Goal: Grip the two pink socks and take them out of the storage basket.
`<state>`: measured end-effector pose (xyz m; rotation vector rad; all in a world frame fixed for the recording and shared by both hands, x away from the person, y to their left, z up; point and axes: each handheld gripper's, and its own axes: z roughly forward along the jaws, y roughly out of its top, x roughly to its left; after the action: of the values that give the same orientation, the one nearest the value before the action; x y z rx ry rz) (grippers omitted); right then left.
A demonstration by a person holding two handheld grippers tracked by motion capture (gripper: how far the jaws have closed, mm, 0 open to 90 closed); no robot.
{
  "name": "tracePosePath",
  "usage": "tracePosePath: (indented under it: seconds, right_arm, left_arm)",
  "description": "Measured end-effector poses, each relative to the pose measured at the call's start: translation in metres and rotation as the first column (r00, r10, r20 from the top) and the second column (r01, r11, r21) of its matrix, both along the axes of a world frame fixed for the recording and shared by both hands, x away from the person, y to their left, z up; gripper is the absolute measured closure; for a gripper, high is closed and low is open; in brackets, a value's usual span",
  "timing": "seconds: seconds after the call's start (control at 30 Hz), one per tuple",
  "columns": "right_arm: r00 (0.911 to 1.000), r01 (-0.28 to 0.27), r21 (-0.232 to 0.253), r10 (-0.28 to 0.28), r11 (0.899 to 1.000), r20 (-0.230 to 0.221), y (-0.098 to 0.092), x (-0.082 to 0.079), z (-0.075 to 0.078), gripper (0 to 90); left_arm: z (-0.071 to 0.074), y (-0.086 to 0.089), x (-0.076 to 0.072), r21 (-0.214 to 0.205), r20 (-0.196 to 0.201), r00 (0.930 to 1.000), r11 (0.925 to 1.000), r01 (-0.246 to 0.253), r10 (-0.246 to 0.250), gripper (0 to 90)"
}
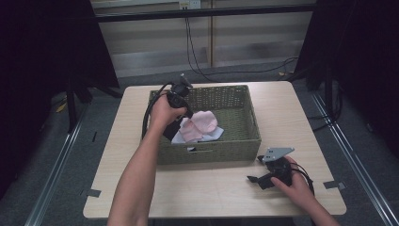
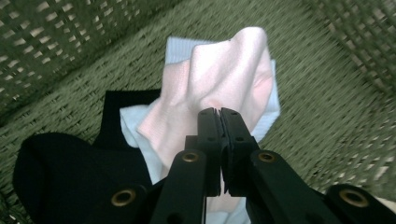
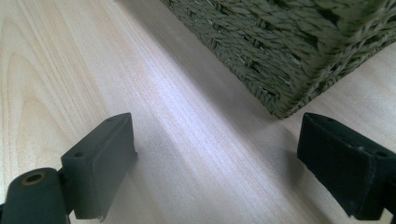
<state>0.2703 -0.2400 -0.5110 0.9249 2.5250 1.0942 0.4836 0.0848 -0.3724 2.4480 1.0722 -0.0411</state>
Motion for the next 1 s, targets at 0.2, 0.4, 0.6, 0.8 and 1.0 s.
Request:
tracePosePath:
  seconds: [0.2,0.4,0.6,0.8,1.0]
  right_arm:
    - [1.0,0.0,0.001,0.0,1.0,-0.003,0.0,0.0,0.0,10.6]
    - [1.0,0.0,0.001,0.0,1.0,-0.003,0.0,0.0,0.0,10.6]
    - [1.0,0.0,0.001,0.0,1.0,-0.002,0.0,0.0,0.0,10.6]
    - [1.0,0.0,0.001,0.0,1.0,-0.003,0.0,0.0,0.0,10.6]
    - [1.0,0.0,0.001,0.0,1.0,-0.003,0.0,0.0,0.0,10.6]
  left_arm:
    - [0.009,0.002,0.0,-0.021,0.01,0.9999,0.9997,-0.008,0.008,87.7]
    - [0.018,0.005,-0.001,-0.036,0.019,0.9997,0.9993,-0.013,0.014,87.7]
    - [0.027,0.009,-0.003,-0.047,0.017,0.9998,0.9988,-0.014,0.015,87.7]
    - [0.041,0.011,-0.008,-0.059,0.016,0.9998,0.9982,-0.008,0.008,87.8]
    - [0.057,0.013,-0.013,-0.061,0.002,0.9998,0.9979,0.022,-0.022,88.0]
